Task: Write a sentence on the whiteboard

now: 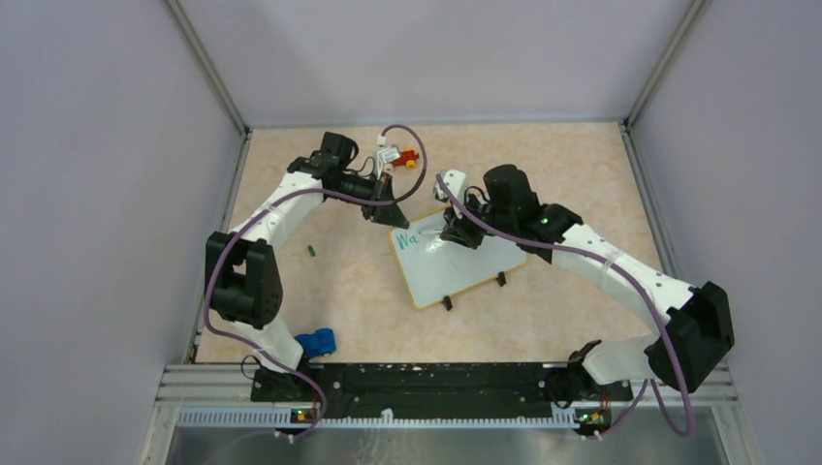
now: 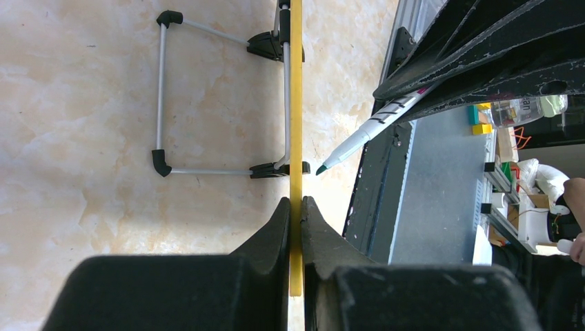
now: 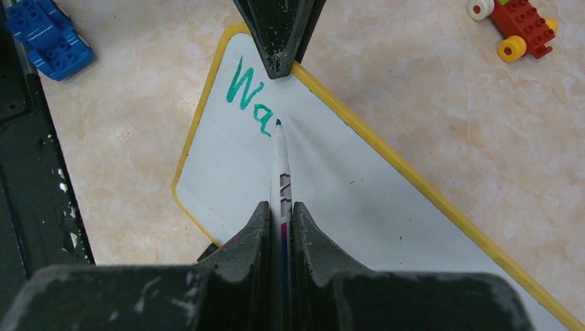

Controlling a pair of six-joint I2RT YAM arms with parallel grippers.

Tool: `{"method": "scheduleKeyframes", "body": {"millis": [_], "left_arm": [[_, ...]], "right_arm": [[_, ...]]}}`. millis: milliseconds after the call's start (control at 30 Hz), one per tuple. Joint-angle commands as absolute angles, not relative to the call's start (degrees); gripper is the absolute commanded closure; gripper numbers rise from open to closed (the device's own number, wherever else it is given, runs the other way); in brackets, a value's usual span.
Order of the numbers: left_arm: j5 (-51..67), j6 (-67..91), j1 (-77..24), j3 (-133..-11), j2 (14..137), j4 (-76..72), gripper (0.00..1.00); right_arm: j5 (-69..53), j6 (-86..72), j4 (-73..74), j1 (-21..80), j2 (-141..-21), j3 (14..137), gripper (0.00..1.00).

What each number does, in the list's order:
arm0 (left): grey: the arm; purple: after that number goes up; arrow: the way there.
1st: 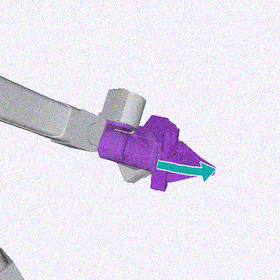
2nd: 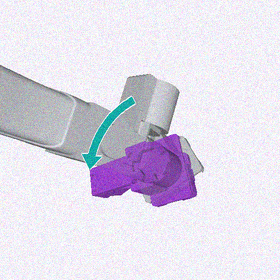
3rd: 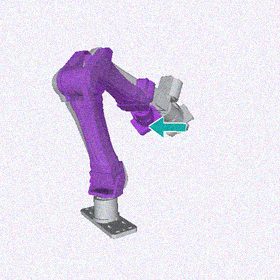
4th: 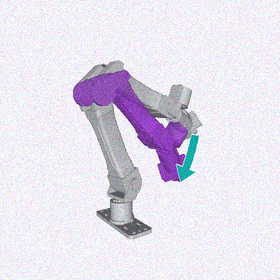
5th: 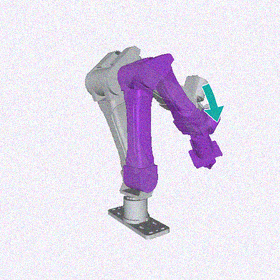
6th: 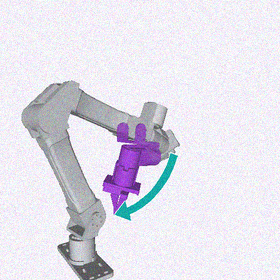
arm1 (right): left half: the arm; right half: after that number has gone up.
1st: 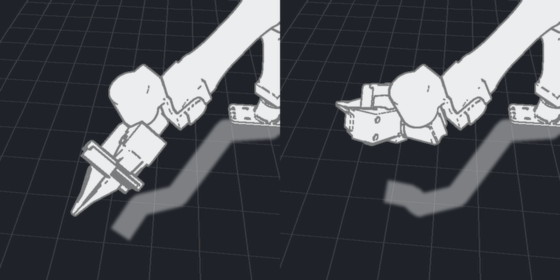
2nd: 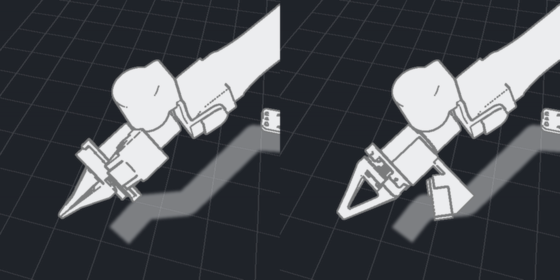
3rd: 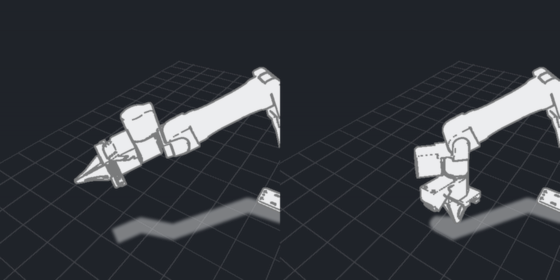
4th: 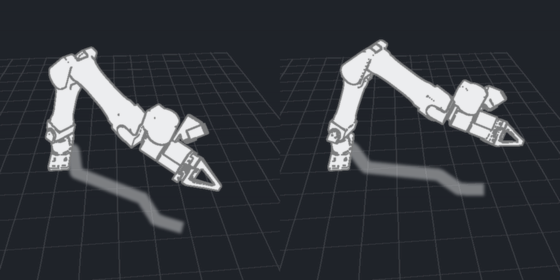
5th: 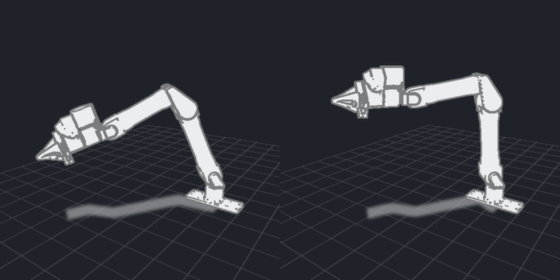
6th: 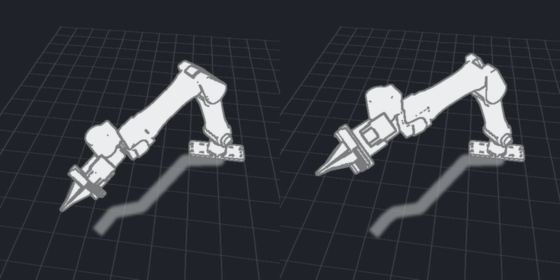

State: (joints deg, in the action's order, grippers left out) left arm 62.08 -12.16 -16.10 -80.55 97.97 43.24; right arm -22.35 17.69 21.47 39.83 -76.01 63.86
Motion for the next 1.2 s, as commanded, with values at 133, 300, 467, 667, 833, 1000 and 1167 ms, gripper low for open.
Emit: {"method": "scheduleKeyframes", "body": {"millis": [133,300,467,667,833,1000,1167], "left_arm": [[61.70,-13.29,-16.87,-79.75,96.28,42.98,1.00],[61.67,-13.31,-16.87,-79.60,96.01,42.98,1.00],[61.67,-13.36,-16.87,-79.61,96.10,42.97,1.00],[61.78,-13.34,-16.87,-79.72,96.40,42.98,1.00],[61.87,-13.36,-16.87,-80.02,96.51,42.98,1.00],[61.79,-13.45,-16.87,-79.82,96.63,42.98,1.00],[61.81,-13.44,-16.87,-79.99,96.69,42.98,1.00]], "right_arm": [[-23.39,16.88,19.76,39.46,-75.59,67.07,1.00],[-23.25,16.88,19.39,39.46,-75.83,67.02,1.00],[-23.62,16.96,19.51,39.46,-76.62,67.38,1.00],[-23.58,16.96,19.21,39.47,-77.51,67.58,1.00],[-23.63,17.00,19.41,39.46,-78.31,68.20,1.00],[-23.62,17.13,19.07,39.55,-78.82,67.89,1.00],[-23.08,16.88,18.71,39.55,-79.16,67.94,1.00]]}}
